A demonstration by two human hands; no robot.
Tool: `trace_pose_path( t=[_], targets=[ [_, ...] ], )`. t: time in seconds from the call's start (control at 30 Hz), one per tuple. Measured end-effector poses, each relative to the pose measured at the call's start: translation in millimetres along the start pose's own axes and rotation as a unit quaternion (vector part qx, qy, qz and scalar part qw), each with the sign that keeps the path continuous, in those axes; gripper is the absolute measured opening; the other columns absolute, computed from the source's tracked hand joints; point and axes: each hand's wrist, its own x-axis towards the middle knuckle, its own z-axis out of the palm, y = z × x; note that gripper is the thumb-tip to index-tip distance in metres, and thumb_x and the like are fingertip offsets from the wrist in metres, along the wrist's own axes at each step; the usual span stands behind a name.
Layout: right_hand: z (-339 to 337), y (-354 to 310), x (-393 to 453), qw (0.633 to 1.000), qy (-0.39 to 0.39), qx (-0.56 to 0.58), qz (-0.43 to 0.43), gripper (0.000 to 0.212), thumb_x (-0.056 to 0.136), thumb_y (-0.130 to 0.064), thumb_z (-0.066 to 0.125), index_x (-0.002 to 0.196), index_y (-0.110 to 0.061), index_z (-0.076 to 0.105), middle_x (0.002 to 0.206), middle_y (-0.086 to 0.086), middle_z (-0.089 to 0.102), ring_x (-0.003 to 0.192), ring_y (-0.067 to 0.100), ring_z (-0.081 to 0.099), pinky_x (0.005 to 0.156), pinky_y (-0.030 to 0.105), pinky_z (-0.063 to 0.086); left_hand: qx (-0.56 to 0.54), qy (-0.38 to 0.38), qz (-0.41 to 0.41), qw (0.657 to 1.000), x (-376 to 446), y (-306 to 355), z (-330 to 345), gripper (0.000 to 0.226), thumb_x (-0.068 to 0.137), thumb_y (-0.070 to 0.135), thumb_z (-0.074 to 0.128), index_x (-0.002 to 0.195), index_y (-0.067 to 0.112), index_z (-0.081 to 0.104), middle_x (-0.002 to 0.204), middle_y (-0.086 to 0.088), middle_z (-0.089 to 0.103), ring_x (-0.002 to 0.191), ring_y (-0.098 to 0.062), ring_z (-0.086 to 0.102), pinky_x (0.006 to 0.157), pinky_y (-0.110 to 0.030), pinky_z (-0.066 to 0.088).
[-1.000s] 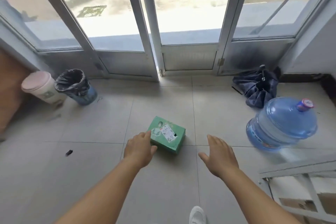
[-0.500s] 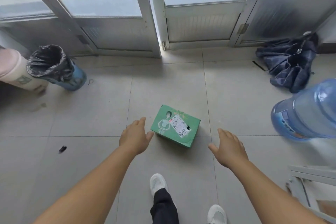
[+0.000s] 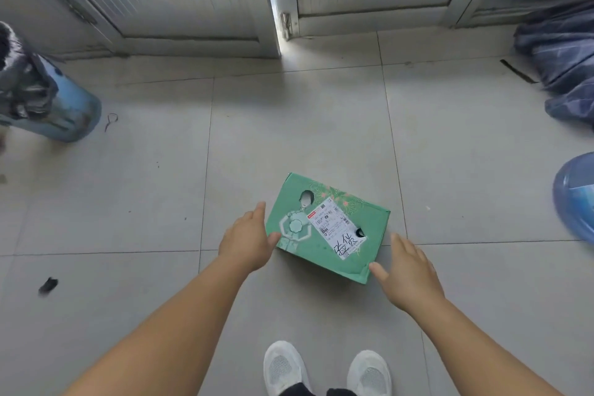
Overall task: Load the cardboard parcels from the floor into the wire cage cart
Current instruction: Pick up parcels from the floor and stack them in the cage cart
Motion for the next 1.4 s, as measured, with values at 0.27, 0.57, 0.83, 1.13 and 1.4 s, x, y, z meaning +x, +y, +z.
trace_pose_path(
  t=[0.27, 0.57, 0.83, 1.13, 1.4],
  targets=[
    [72.5, 8.2, 79.8, 0.995, -0.008, 0.092, 0.043, 0.098, 0.091, -0.05, 0.057, 0.155, -0.011, -0.007, 0.163, 0.005, 0.008, 0.148, 0.024, 0.016, 0.117, 0.037, 0.024, -0.039, -0.014, 0.006, 0.999, 80.6, -7.2, 70.9, 0.084, 0.092, 0.042, 0.056, 0.153, 0.015, 0.005, 0.147, -0.007, 0.038, 0.13, -0.027, 0.042, 0.099, -0.039, 0.04],
    [108.7, 14.5, 99.0, 0.966, 0.024, 0.243, 0.086, 0.118, 0.085, -0.034, 0.073, 0.15, -0.032, -0.025, 0.157, -0.001, 0.031, 0.128, 0.028, 0.049, 0.093, 0.038, 0.043, -0.152, -0.002, -0.002, 0.988, 107.4, -12.5, 92.7, 0.076, 0.076, 0.029, 0.078, 0.136, 0.023, 0.032, 0.127, -0.003, 0.053, 0.11, -0.025, 0.055, 0.091, -0.04, 0.047],
    [67.8, 20.6, 53.5, 0.945, 0.061, 0.31, 0.088, 0.116, 0.082, -0.027, 0.077, 0.152, -0.038, -0.015, 0.152, -0.005, 0.04, 0.127, 0.025, 0.051, 0.097, 0.039, 0.045, -0.198, 0.042, 0.008, 0.979, 52.0, 6.2, 55.1, 0.071, 0.075, 0.024, 0.078, 0.134, 0.028, 0.038, 0.123, 0.004, 0.053, 0.103, -0.018, 0.053, 0.086, -0.035, 0.047],
    [-73.7, 34.7, -78.9, 0.925, 0.118, 0.354, 0.074, 0.105, 0.084, -0.028, 0.074, 0.153, -0.04, -0.005, 0.149, -0.01, 0.044, 0.124, 0.023, 0.052, 0.088, 0.034, 0.043, -0.252, 0.09, 0.043, 0.962, -92.3, 71.0, -62.6, 0.076, 0.077, 0.023, 0.075, 0.14, 0.032, 0.034, 0.112, 0.006, 0.045, 0.096, -0.015, 0.049, 0.07, -0.025, 0.04],
    [-183.3, 55.6, -214.8, 0.906, 0.183, 0.374, 0.074, 0.106, 0.083, -0.026, 0.075, 0.154, -0.037, -0.002, 0.145, -0.007, 0.049, 0.122, 0.022, 0.053, 0.091, 0.035, 0.044, -0.26, 0.118, 0.11, 0.952, -220.2, 134.6, -161.0, 0.077, 0.079, 0.021, 0.075, 0.142, 0.031, 0.032, 0.113, 0.004, 0.043, 0.095, -0.016, 0.05, 0.074, -0.027, 0.042]
  ],
)
